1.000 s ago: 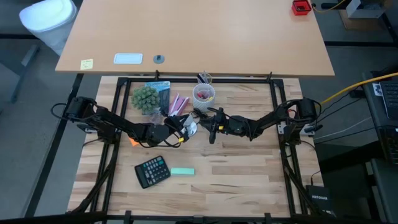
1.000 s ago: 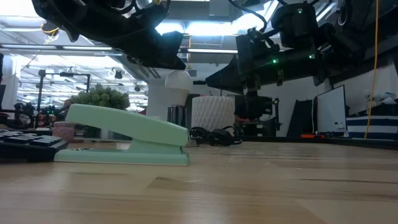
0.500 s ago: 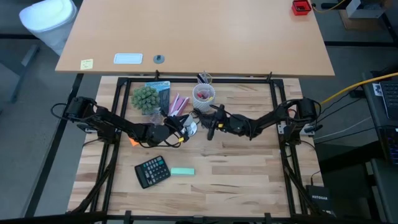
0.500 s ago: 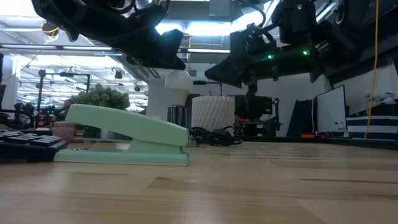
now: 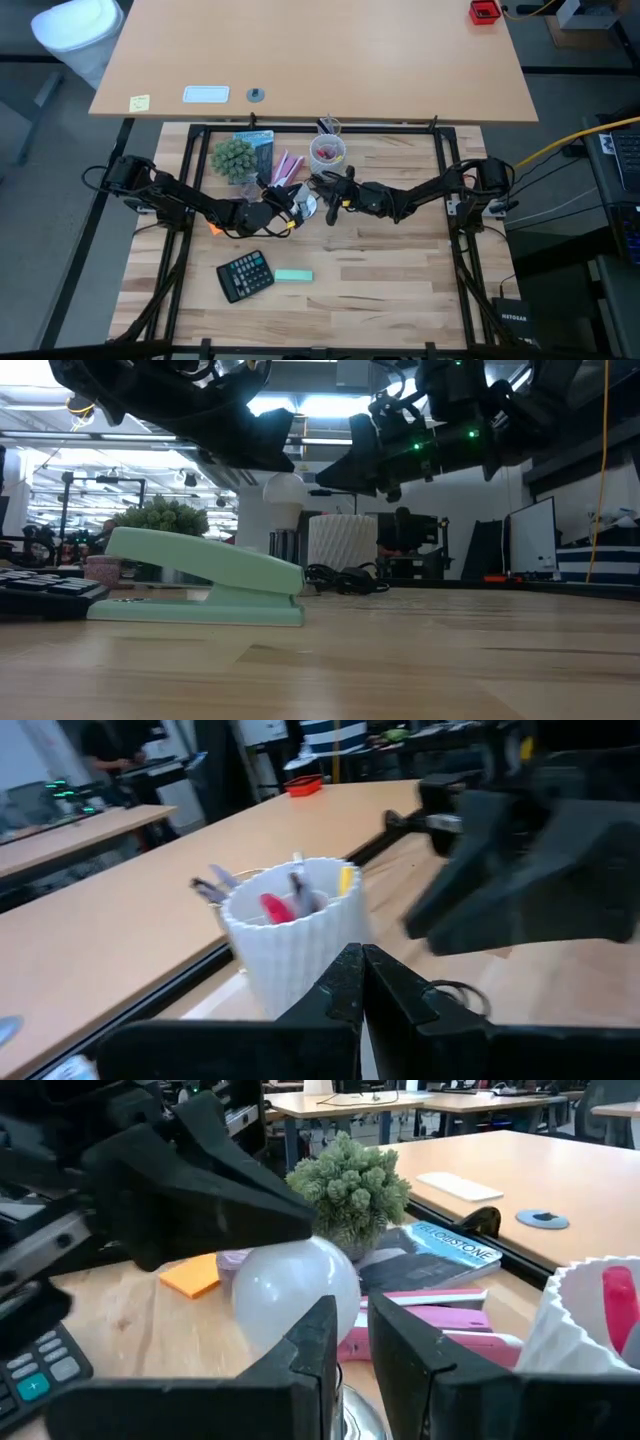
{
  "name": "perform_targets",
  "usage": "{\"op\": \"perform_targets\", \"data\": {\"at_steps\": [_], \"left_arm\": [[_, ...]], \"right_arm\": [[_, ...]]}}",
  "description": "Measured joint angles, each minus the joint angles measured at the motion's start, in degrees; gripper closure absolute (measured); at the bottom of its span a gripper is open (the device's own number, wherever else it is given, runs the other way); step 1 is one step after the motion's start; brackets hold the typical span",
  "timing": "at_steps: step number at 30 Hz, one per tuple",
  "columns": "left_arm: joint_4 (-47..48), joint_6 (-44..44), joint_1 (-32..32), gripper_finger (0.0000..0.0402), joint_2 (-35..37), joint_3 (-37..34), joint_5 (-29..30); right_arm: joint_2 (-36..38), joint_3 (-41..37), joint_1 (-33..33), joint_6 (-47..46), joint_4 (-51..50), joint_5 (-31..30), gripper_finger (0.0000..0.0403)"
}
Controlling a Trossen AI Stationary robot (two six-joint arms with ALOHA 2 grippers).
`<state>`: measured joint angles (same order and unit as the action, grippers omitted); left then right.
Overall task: Screw lightbulb
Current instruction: Insert the lightbulb into the lamp
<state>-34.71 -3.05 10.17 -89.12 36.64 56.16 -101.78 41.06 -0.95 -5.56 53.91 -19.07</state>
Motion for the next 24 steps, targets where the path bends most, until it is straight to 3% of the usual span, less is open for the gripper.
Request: {"op": "perform_targets", "data": {"at_steps": [7, 24], "left_arm": [[-0.08, -0.21, -0.02, 0.0401, 0.0, 0.0, 1.66], [-0.19, -1.47, -0.04, 0.04, 0.0, 0.0, 1.62]], "right_arm": [[0.0, 0.0, -2.33, -0.05, -0.07, -0.71, 0.0339], [0.0, 0.0, -3.19, -3.22, -0.07, 4.76, 0.0339]]}}
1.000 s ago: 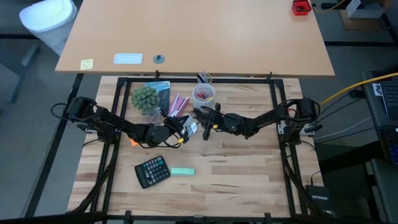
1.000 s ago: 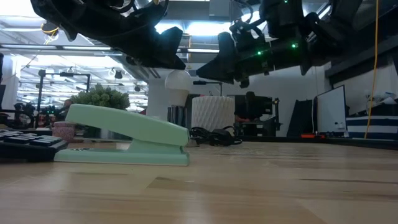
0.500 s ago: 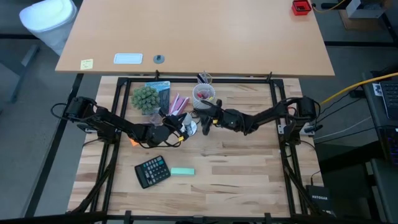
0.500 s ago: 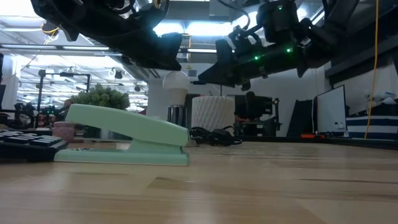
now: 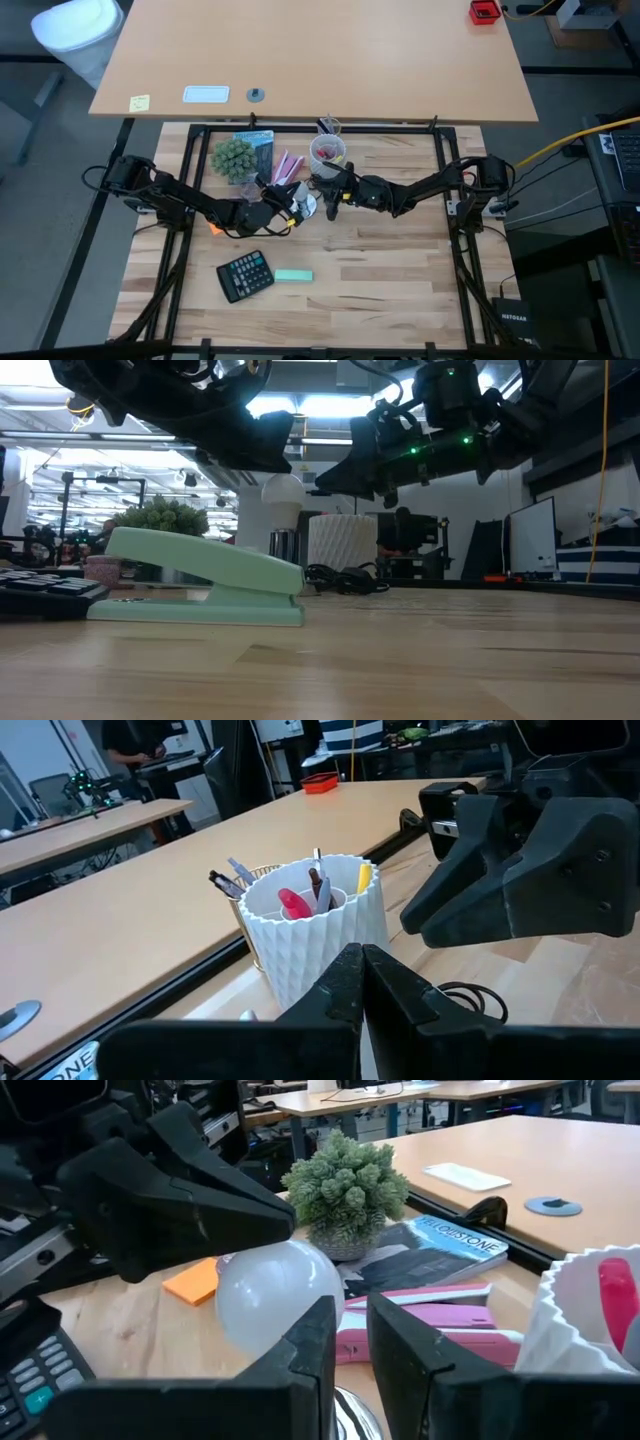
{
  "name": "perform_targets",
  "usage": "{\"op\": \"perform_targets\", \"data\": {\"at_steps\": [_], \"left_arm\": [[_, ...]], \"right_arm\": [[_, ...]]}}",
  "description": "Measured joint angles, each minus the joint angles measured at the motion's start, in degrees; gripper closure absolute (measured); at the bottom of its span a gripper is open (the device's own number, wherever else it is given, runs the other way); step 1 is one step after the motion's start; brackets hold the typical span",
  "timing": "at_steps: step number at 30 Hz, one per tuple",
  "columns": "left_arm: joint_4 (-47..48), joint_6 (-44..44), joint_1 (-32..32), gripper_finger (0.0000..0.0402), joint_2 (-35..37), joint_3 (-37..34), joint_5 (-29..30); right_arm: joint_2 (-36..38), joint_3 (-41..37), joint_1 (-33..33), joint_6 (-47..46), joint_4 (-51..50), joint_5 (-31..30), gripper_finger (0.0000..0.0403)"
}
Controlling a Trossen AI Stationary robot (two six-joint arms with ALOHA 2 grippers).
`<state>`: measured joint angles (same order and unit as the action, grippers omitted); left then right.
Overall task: Screw lightbulb
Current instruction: Insert the lightbulb into the lamp
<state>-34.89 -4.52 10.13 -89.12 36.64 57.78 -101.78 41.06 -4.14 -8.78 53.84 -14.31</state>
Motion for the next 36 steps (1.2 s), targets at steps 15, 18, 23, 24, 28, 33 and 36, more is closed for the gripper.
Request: {"op": "perform_targets", "data": {"at_steps": [15, 18, 23, 24, 28, 33, 36], "left_arm": [[-0.06, -0.02, 0.0, 0.04, 0.0, 0.0, -0.09], [-0.04, -0.01, 0.0, 0.04, 0.0, 0.0, -0.1], [-0.04, -0.01, 0.0, 0.04, 0.0, 0.0, -0.11], [-0.04, -0.03, 0.0, 0.04, 0.0, 0.0, -0.11], [-0.06, -0.03, 0.0, 0.04, 0.0, 0.0, -0.11], [-0.08, -0.03, 0.0, 0.04, 0.0, -0.02, -0.11], [-0.07, -0.06, 0.01, 0.04, 0.0, 0.0, -0.11]], "right_arm": [[2.74, 0.02, -3.09, 0.78, 4.0, 3.96, 0.0339], [7.02, 0.02, -3.8, 3.44, -0.73, 4.42, 0.0339], [15.74, 0.03, -4.75, 9.15, -8.8, 3.96, 0.0339], [16.88, 0.04, -5.21, 9.57, -9.21, 3.98, 0.0339], [17.18, 0.09, -8.34, 7.36, -10.25, 5.04, 0.0339], [8.75, 0.02, -11.14, 1.11, -8.57, 11.66, 0.0339], [3.4, 0.02, -11.32, -1.89, -2.31, 15.1, 0.0339]]}}
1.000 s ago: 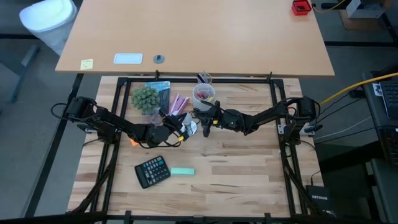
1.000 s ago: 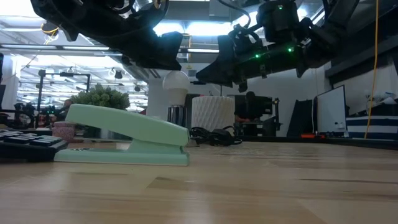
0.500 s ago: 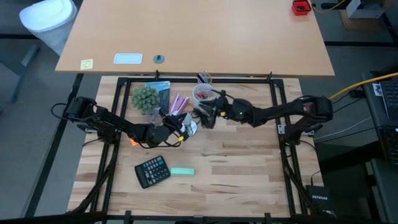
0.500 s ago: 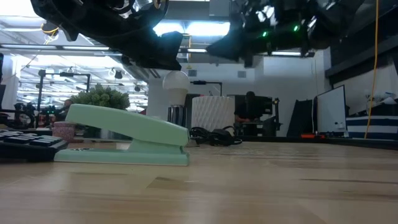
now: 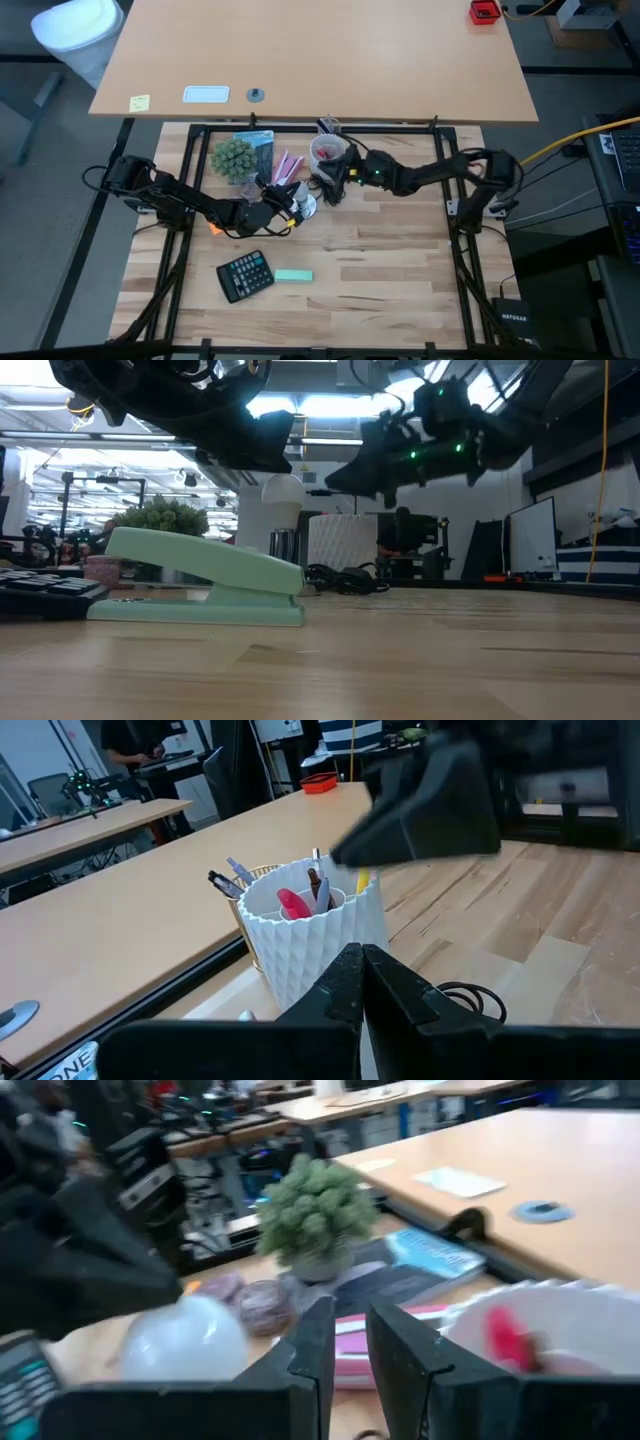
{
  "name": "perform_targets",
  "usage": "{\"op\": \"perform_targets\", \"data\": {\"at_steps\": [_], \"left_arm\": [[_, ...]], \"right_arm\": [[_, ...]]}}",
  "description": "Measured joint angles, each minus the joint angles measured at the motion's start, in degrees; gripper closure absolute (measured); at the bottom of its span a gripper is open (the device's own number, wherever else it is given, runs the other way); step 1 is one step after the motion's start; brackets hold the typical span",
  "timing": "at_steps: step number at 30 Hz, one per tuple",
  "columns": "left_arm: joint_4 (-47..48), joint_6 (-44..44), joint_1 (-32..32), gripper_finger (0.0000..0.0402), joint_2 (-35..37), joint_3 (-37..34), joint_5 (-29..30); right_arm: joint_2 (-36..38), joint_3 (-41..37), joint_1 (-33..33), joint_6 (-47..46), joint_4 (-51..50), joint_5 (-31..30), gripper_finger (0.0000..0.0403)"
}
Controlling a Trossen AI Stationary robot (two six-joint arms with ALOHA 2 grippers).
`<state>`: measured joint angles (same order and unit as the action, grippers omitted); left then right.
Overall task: Screw lightbulb
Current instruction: Insert the lightbulb into the lamp
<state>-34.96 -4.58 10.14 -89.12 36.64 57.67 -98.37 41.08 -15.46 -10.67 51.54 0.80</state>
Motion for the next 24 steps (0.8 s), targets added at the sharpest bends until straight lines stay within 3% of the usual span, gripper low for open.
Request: {"op": "perform_targets", "data": {"at_steps": [4, 8, 18, 24], "left_arm": [[0.03, 0.01, -0.01, 0.04, 0.0, -0.02, 0.0], [0.0, 0.02, 0.0, 0.04, -0.01, -0.02, 0.0], [-0.15, 0.02, -0.01, 0.04, -0.01, -0.02, -0.01], [-0.17, -0.12, -0.01, 0.04, -0.02, -0.02, 0.0]], "right_arm": [[-4.56, 0.0, 0.33, -2.34, 5.94, 4.54, 0.0339], [-5.58, 0.0, 1.2, -3.78, 6.67, 4.99, 0.0339], [-5.72, 0.0, 6.76, -0.82, 6.72, -2.86, 0.0339], [-5.72, 0.0, 6.86, -0.92, 6.67, -3.34, 0.0339]]}}
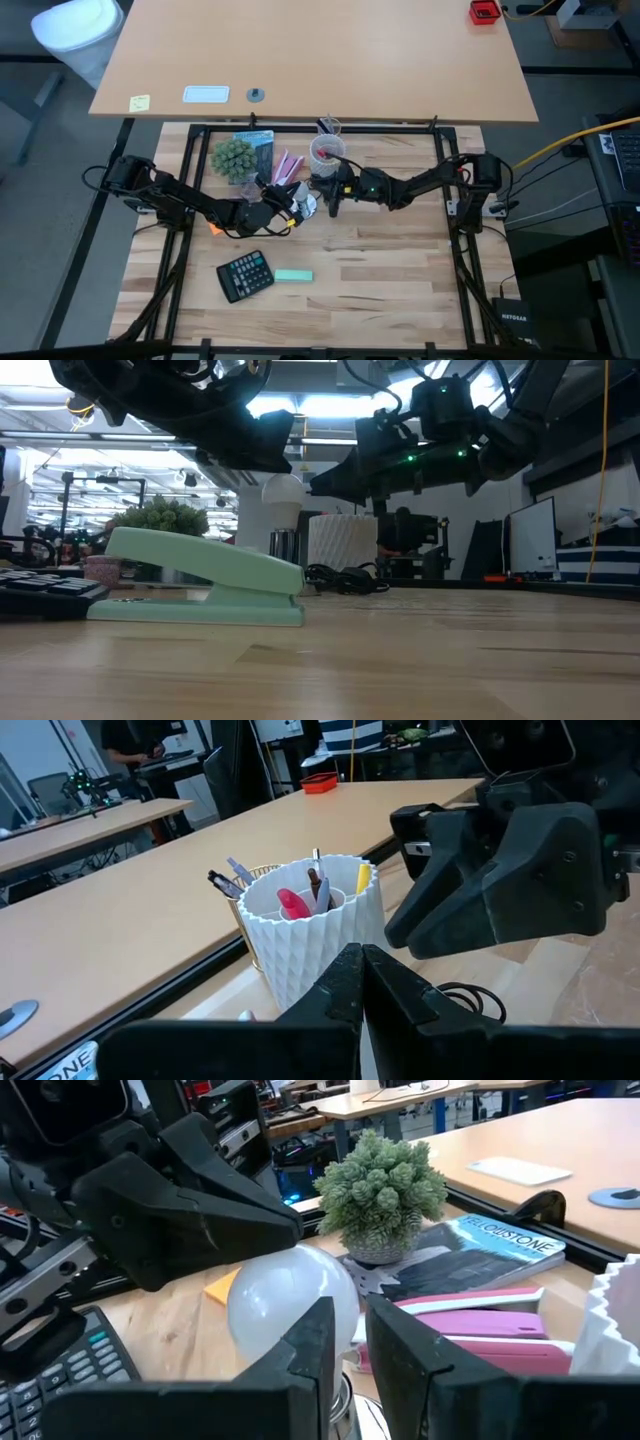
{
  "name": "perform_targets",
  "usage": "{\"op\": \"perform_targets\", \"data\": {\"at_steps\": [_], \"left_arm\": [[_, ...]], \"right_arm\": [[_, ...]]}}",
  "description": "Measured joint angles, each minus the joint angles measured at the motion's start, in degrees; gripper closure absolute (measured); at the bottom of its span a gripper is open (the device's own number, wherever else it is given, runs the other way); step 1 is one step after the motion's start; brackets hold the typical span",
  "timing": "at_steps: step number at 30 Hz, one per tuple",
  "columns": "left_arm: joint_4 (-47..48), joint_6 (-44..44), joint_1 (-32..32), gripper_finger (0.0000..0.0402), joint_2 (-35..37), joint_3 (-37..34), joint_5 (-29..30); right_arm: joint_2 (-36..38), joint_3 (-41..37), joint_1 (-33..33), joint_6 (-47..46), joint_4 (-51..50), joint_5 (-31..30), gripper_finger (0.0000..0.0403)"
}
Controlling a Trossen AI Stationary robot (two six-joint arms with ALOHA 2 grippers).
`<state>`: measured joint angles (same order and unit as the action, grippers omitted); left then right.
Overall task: Screw lightbulb
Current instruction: Insert the lightbulb into the lamp
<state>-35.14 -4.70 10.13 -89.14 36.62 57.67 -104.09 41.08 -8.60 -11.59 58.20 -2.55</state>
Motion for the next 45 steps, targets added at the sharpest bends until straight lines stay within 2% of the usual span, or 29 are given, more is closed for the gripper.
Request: {"op": "perform_targets", "data": {"at_steps": [6, 11, 24, 34, 45], "left_arm": [[0.0, -0.1, 0.02, 0.04, 0.0, 0.0, -0.02], [-0.02, -0.1, 0.0, 0.04, 0.0, 0.0, 0.0], [0.0, -0.86, 0.0, 0.04, 0.0, 0.0, -0.01], [0.02, -0.89, -0.11, 0.04, 0.0, 0.0, 0.0], [0.03, -0.87, -0.05, 0.04, 0.02, -0.02, 0.16]], "right_arm": [[0.0, 0.0, 0.0, -0.02, -0.14, -0.34, 0.0339], [0.0, 0.01, -0.64, 2.28, 0.25, -4.38, 0.0339], [0.0, 4.15, -1.09, 3.05, -7.79, -2.4, 0.0339], [0.0, 4.15, -0.26, 1.59, -8.75, 0.73, 0.0339], [0.0, 4.15, 3.6, 2.59, -8.79, -3.3, 0.0339]]}}
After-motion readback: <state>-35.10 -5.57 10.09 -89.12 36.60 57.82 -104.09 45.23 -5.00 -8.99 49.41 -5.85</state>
